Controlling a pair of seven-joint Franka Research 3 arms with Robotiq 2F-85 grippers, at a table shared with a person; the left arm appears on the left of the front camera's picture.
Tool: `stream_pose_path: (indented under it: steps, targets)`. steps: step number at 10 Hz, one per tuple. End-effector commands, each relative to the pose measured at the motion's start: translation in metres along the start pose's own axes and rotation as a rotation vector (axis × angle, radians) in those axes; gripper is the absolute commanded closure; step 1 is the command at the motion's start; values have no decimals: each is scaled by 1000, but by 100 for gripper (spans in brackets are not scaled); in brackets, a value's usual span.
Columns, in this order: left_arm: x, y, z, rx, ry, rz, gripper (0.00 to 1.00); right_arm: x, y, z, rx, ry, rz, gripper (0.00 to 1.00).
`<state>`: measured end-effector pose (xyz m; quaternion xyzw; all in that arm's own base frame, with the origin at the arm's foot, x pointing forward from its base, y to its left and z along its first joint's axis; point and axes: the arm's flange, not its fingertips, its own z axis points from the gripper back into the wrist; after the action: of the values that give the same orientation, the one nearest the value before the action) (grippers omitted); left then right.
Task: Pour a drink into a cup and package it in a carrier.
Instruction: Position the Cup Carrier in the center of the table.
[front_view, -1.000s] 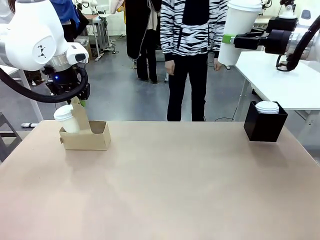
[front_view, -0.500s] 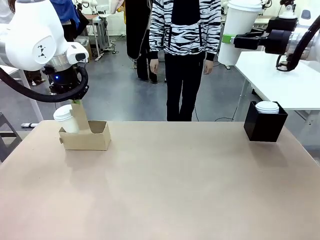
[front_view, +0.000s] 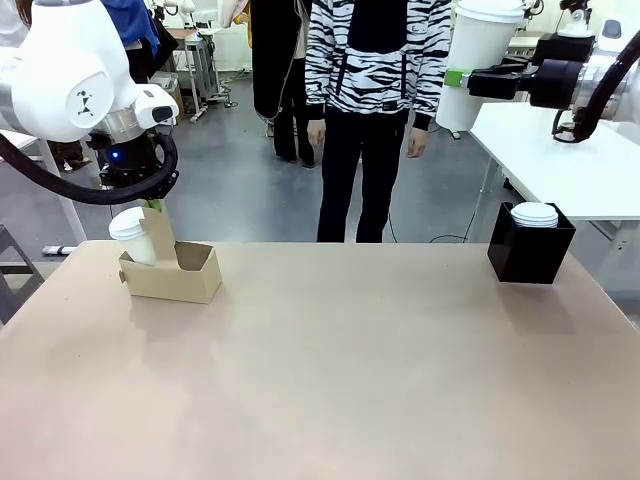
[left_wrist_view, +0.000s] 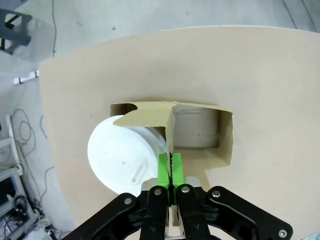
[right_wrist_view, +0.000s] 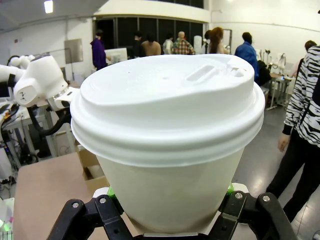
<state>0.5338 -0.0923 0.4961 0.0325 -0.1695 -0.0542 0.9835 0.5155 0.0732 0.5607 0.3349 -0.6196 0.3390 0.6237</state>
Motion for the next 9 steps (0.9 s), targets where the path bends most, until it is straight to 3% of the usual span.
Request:
stream_pose_path:
  steps: [1, 5, 9]
  targets:
    - [-2, -1, 20, -7, -30, 27, 98, 2, 1, -1, 1, -15, 14, 19]
    - [-1, -66, 110, -43, -21, 151, 98, 2, 1, -1, 1, -15, 14, 19]
    - [-28, -204, 145, -70, -63, 101, 98, 2, 1, -1, 1, -15, 14, 19]
